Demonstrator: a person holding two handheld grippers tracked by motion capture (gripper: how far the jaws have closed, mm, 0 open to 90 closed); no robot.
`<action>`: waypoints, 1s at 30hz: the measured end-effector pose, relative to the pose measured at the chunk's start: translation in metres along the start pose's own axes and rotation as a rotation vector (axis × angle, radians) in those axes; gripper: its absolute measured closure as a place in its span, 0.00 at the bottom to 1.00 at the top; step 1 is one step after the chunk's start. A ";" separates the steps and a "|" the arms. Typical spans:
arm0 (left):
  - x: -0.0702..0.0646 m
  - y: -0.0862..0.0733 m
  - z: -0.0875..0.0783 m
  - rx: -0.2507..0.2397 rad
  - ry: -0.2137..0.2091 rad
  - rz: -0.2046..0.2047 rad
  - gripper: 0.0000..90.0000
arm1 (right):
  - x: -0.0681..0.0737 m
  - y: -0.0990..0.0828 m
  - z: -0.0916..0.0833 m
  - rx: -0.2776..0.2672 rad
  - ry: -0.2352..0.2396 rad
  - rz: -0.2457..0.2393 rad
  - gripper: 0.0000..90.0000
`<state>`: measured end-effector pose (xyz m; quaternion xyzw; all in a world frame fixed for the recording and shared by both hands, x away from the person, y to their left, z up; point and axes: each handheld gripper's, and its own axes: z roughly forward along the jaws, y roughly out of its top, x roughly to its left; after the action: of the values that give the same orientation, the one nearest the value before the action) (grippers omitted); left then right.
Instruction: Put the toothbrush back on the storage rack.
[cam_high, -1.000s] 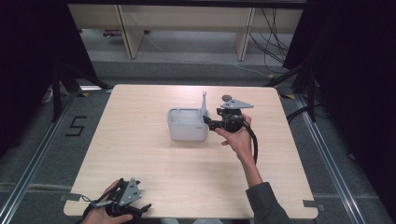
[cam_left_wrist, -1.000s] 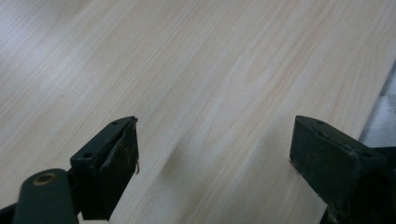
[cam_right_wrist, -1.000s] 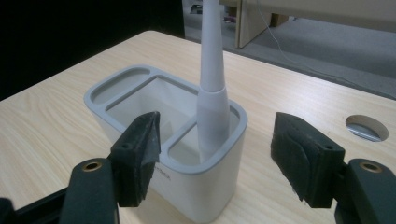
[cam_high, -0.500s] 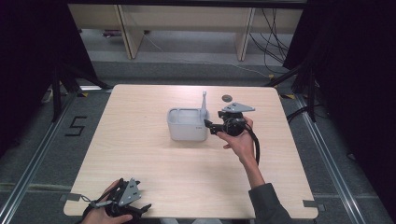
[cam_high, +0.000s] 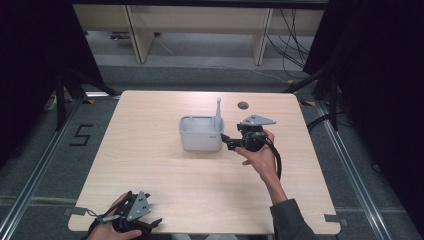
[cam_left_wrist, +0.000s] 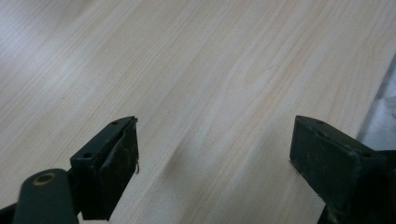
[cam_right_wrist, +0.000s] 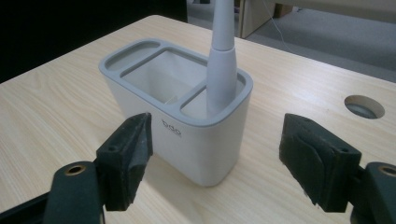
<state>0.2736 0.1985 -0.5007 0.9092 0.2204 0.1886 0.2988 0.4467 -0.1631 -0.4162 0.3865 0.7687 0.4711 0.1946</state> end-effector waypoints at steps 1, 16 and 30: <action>0.000 0.000 0.000 0.000 0.000 0.000 0.17 | 0.000 -0.001 -0.001 0.007 -0.010 0.003 0.29; 0.000 0.000 -0.001 -0.004 0.001 -0.006 0.17 | 0.007 -0.011 -0.003 0.042 -0.009 0.005 0.26; -0.001 -0.001 -0.001 -0.003 0.003 -0.009 0.17 | 0.024 -0.023 -0.010 0.046 0.045 -0.015 0.26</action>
<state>0.2726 0.1990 -0.5009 0.9075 0.2245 0.1889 0.3008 0.4154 -0.1563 -0.4298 0.3742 0.7863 0.4605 0.1719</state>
